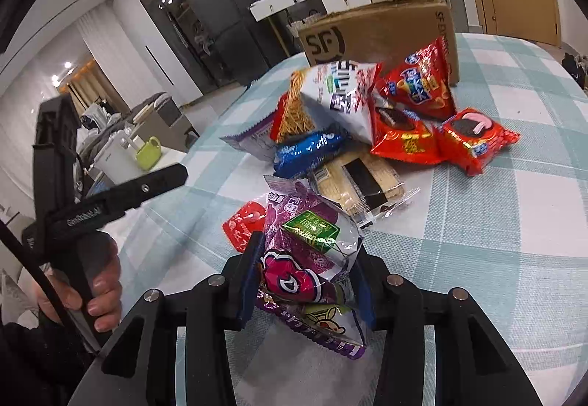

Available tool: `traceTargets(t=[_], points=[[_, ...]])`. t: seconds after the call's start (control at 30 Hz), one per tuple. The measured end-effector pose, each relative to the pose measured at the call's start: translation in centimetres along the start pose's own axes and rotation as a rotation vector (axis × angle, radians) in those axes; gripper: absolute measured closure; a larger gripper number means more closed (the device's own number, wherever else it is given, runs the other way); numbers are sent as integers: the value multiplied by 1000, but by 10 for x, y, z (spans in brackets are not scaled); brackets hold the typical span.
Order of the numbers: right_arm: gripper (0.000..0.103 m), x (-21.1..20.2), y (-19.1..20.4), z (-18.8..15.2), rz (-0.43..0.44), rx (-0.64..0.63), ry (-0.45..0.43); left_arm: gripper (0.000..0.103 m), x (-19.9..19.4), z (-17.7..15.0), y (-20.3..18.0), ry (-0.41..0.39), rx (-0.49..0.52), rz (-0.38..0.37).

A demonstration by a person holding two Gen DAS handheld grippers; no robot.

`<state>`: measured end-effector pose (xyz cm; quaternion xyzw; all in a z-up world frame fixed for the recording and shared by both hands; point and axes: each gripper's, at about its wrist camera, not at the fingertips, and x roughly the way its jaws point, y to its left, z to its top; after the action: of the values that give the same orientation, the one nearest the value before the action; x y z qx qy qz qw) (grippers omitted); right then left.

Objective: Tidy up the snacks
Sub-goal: 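Grasp the purple candy bag with the right gripper while the left gripper approaches the red balloon bag, then grasp the red balloon-print bag with the left gripper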

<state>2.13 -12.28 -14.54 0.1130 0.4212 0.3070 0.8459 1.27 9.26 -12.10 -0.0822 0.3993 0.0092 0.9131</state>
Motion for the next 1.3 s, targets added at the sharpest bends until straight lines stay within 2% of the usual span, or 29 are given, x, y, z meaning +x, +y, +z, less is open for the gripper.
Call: traceTargets(t=[0.57, 0.87, 1.1, 1.3], points=[[59, -92, -6, 11, -43, 17, -196, 1, -7, -2, -44, 15, 97, -40], [59, -112, -10, 13, -58, 32, -234, 1, -1, -4, -52, 32, 124, -50], [59, -122, -7, 12, -61, 32, -248, 1, 17, -9, -51, 74, 137, -63], [59, -123, -7, 9, -50, 47, -248, 1, 46, -13, -60, 137, 147, -110]])
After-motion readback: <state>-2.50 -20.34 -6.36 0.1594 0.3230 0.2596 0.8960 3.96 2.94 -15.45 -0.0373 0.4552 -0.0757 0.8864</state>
